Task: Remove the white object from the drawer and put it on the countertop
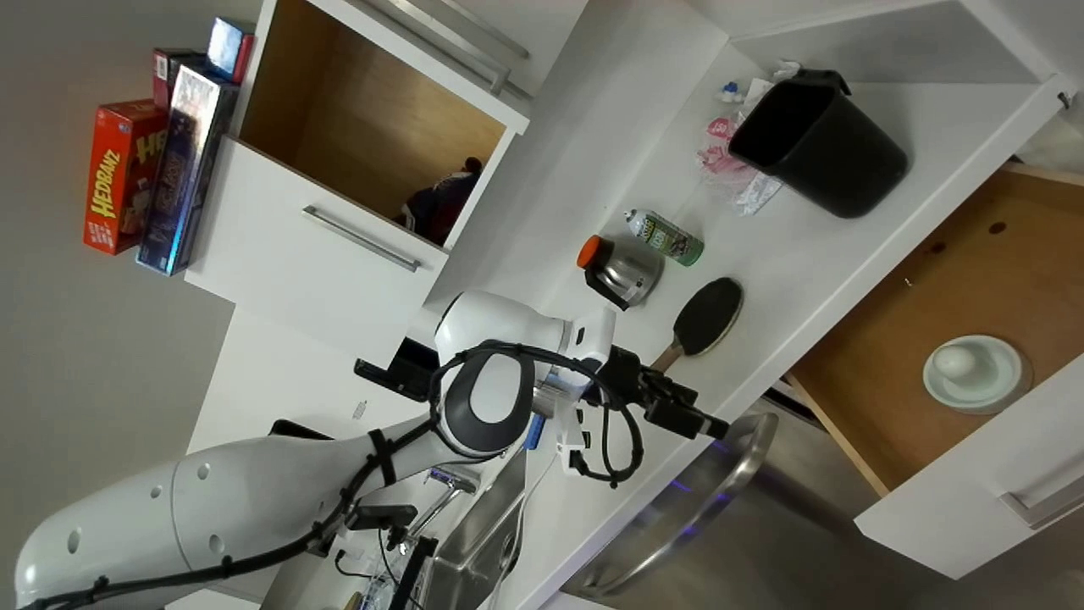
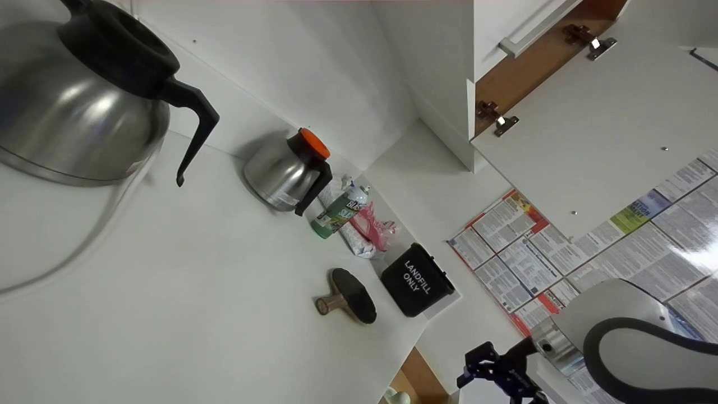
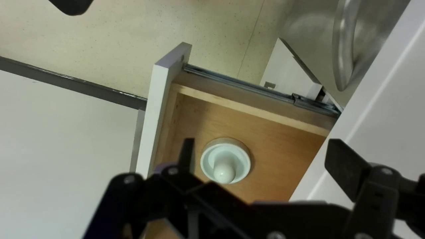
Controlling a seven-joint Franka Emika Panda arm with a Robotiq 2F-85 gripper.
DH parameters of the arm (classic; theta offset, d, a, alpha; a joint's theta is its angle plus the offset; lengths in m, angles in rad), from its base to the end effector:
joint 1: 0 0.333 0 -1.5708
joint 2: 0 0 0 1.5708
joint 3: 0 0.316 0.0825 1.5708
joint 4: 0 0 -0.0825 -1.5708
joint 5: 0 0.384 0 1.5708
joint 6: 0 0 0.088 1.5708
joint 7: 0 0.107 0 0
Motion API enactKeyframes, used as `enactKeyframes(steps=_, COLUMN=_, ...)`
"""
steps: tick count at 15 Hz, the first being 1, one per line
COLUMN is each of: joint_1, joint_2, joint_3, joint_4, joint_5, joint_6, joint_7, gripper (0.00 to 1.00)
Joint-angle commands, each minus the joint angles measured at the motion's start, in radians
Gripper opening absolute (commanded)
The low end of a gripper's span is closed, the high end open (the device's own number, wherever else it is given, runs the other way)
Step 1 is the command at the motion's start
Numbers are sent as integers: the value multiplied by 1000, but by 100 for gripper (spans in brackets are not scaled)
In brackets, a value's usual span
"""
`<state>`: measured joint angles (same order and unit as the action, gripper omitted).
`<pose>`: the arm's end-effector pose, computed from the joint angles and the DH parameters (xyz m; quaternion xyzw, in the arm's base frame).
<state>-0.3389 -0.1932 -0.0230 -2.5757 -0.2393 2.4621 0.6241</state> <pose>0.4123 -0.1556 0.3375 0.9166 -0.3904 0.0493 0.0706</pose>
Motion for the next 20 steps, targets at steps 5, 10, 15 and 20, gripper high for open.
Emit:
enactKeyframes(steps=5, joint_1=31, joint_2=327, joint_3=-125, joint_4=219, joint_5=-129, joint_6=147, joint_7=209, gripper=100)
enactKeyframes(steps=10, joint_1=75, joint_2=529, joint_3=-219, joint_4=359, joint_5=-9, joint_6=188, joint_7=129, gripper=100)
enactKeyframes(steps=15, joint_1=70, joint_2=685, joint_3=-218, joint_4=464, joint_5=205, joint_6=219, joint_7=-3, gripper=100)
enactKeyframes(steps=20, joint_1=64, joint_2=781, joint_3=-233, joint_4=530, joint_5=334, joint_6=218, joint_7=-72, gripper=100)
